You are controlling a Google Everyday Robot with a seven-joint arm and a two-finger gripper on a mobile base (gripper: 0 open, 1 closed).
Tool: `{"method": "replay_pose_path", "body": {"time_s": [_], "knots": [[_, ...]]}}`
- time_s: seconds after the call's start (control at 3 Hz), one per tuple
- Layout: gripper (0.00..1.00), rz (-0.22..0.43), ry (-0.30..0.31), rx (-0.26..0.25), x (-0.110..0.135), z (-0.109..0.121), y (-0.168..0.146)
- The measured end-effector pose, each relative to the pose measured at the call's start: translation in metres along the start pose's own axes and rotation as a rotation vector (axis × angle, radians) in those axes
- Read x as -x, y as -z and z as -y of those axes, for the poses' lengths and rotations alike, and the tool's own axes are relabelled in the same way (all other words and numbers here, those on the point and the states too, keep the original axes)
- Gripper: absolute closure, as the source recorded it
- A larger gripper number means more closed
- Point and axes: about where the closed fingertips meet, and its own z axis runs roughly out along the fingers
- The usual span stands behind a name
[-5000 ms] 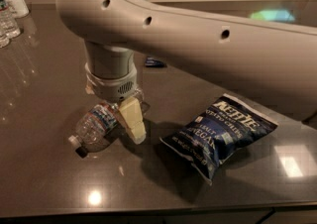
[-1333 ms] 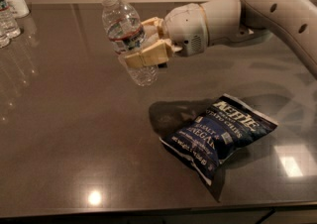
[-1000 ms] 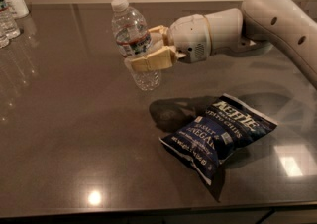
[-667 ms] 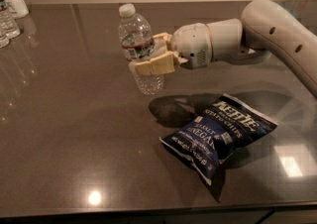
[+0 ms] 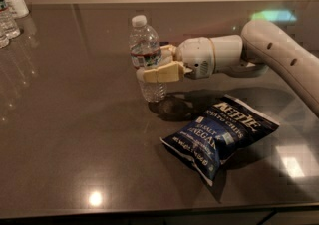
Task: Place water bottle upright
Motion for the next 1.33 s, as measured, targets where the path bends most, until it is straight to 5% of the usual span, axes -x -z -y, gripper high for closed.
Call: {"method": "replay_pose_path", "body": {"time_s": [0.67,1.33], "knots": [[0.98,0.044,0.003,0.036,-0.02,-0.001,-0.002],[0.54,0.064,0.02,0.048,-0.028,-0.004,-0.006]]}}
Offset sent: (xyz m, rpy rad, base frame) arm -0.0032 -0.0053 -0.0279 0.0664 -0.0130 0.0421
